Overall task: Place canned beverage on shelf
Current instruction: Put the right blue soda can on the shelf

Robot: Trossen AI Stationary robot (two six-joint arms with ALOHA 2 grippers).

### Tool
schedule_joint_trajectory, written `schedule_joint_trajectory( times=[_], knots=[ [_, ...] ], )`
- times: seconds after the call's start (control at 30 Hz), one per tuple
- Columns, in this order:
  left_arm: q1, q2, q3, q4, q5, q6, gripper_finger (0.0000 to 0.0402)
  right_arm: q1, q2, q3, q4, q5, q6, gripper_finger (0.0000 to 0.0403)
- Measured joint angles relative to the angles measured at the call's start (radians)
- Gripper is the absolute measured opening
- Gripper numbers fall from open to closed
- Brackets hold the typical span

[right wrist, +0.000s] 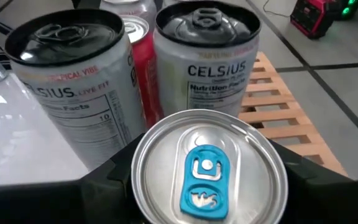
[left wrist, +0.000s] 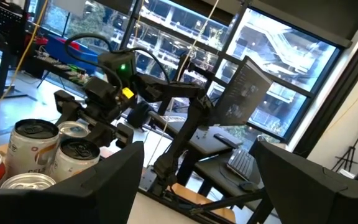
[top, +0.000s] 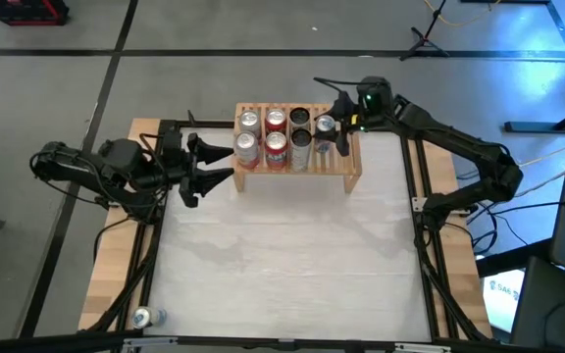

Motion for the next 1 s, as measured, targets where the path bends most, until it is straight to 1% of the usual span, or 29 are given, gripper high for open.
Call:
schedule_joint_trajectory(
  times=[0.2, 0.33, 0.53, 0.8, 1.0],
  knots=[
    [0.000, 0.000, 0.000, 0.000, 0.000, 0.000, 0.0305, -0.001, -0.001, 0.000, 0.019, 0.009, -0.009, 0.0210],
    [0.000, 0.000, 0.000, 0.000, 0.001, 0.000, 0.0305, 0.001, 0.016, 0.002, 0.030, 0.009, -0.015, 0.0221],
    [0.000, 0.000, 0.000, 0.001, 0.002, -0.001, 0.0305, 0.001, 0.025, 0.002, 0.032, 0.009, -0.015, 0.0222],
    [0.000, 0.000, 0.000, 0.001, 0.003, -0.001, 0.0305, 0.001, 0.025, 0.002, 0.046, 0.025, -0.002, 0.0273],
    [0.000, 0.000, 0.000, 0.001, 0.003, -0.001, 0.0305, 0.001, 0.025, 0.023, 0.036, 0.025, 0.000, 0.0290]
  ],
)
